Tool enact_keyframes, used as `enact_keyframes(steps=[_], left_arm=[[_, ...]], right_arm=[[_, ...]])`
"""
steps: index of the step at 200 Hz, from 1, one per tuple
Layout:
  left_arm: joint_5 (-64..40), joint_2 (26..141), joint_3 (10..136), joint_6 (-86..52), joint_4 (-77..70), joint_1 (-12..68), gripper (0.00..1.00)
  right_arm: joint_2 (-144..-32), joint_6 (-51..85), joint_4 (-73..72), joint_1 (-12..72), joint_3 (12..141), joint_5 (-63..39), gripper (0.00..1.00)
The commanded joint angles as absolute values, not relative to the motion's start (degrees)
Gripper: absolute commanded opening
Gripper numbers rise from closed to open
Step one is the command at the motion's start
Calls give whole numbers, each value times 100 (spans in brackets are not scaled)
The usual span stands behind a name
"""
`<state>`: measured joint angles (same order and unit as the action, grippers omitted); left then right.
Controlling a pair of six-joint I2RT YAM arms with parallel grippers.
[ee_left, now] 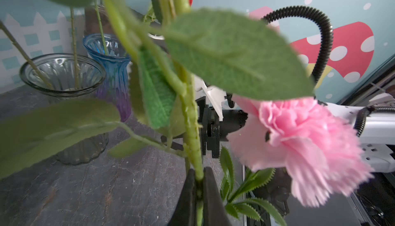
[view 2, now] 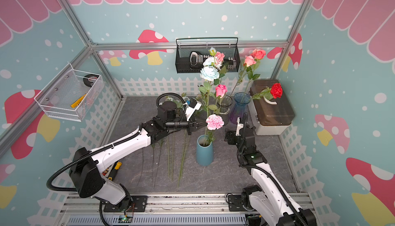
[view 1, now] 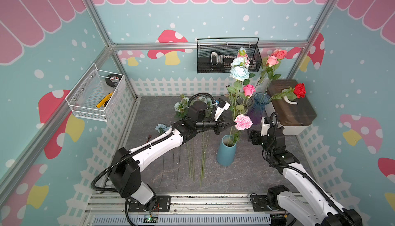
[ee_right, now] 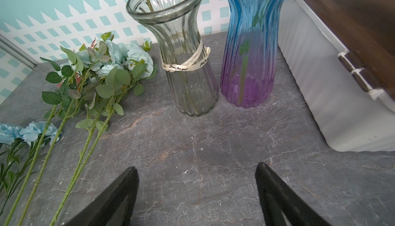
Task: Pick out blue flowers from the vase
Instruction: Pick up the flower from the vase.
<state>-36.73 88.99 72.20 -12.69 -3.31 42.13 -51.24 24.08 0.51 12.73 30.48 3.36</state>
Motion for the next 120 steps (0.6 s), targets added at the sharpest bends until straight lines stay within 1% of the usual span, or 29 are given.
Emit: enact_keyframes(steps=[1,33,55,87,120], left_arm=[[-3184,8646,6922,-1461,-842,4245,7],[-2905,8458,6627,-1539,-1127,4265,9],[-2872,8438,6577,-1512,-1119,4280,17],[-2777,8532,6539,-1524,-1147,4331,30],[-2734,8596,6548,-1523,-1163,4402,37]], right_arm=[[-5098,2443,-40,1235,2992,321,85],[-5098,2443,-35,1237,2988,320,85],[-5107,2443,-36,1232,2989,320,85],[-5132,2443,-49,1230,3004,308,85],[-5117,2443,-44,1231,2993,312,85]])
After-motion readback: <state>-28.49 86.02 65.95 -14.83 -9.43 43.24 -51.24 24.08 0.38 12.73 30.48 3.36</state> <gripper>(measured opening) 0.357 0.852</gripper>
